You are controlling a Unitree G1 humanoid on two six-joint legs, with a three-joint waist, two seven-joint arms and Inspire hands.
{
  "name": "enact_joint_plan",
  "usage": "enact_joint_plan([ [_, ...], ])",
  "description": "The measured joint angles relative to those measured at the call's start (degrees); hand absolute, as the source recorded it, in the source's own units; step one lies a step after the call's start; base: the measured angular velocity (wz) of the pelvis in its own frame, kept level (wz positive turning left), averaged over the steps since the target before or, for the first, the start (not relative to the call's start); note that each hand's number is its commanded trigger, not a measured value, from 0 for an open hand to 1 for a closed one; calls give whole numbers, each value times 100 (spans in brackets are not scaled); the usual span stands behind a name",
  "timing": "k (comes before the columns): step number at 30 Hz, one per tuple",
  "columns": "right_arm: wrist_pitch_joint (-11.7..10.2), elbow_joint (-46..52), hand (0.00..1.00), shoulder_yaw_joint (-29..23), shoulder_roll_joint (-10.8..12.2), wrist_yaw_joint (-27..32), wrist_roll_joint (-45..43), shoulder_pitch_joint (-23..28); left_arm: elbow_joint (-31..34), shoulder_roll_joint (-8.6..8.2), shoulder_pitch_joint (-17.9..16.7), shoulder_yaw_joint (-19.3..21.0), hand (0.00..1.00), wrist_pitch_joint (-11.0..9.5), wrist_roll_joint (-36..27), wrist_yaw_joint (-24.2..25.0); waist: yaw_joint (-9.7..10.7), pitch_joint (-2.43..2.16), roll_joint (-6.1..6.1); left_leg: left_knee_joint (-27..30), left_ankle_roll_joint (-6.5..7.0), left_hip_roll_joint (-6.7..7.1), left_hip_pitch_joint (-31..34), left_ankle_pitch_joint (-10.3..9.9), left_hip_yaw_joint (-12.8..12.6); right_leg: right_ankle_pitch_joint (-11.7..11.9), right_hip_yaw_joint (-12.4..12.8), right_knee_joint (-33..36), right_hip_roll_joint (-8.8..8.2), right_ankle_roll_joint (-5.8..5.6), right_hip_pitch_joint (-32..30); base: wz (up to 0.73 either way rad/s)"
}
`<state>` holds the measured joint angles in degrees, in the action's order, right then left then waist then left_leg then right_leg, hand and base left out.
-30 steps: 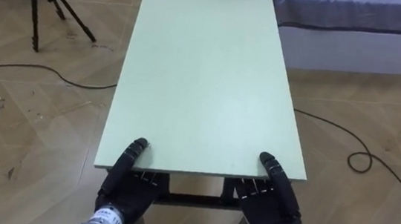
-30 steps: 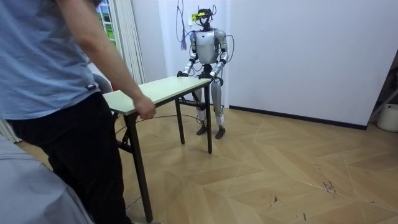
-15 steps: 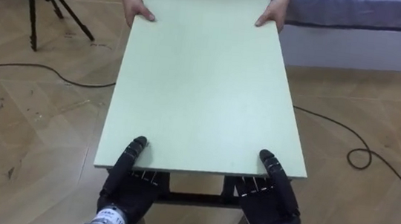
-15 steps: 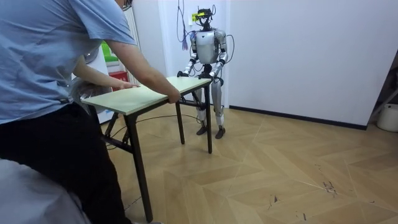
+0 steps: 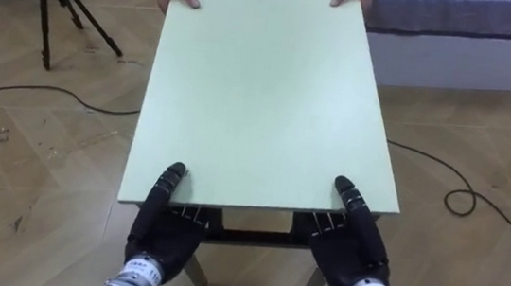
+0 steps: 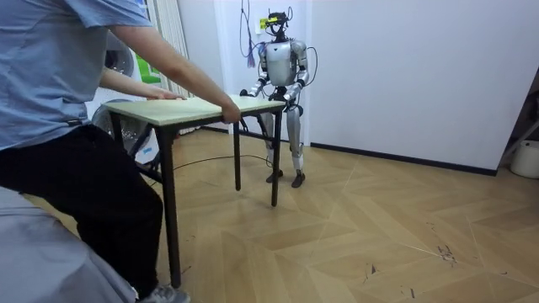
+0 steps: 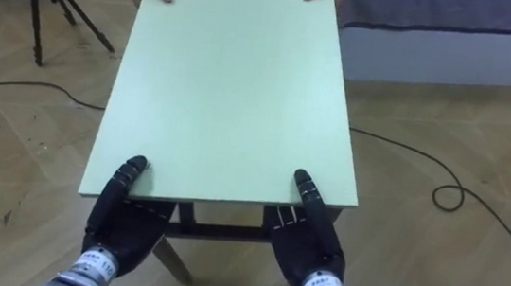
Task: Move table with human
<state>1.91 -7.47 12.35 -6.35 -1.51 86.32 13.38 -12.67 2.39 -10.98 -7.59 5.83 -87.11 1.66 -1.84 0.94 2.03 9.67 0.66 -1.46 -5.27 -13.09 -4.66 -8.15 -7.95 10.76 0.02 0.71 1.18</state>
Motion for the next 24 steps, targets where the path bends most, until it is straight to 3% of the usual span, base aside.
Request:
enact_joint_plan([
  [8,-297,478,100,230,-59,-70,154,347,760,8,-454,-209,100,-355,386,10,-32,-21,35,27,0,-5,123,0,-4,0,12,43,4,0,-161,0],
  [11,-432,677,100,399,-117,-113,166,425,975,17,-639,-331,100,-631,380,99,-38,-30,18,60,0,-12,172,0,14,0,4,101,2,0,-230,-2],
  [17,-511,857,100,461,-261,-289,248,606,1168,50,-894,-502,100,-744,329,297,-50,-26,-84,64,0,-12,169,0,15,0,1,102,0,0,-229,0],
  [24,-584,857,100,493,-312,-385,266,648,1168,87,-904,-623,100,-826,224,297,-134,-27,-169,84,0,-4,251,0,18,0,9,109,-4,0,-316,-2],
])
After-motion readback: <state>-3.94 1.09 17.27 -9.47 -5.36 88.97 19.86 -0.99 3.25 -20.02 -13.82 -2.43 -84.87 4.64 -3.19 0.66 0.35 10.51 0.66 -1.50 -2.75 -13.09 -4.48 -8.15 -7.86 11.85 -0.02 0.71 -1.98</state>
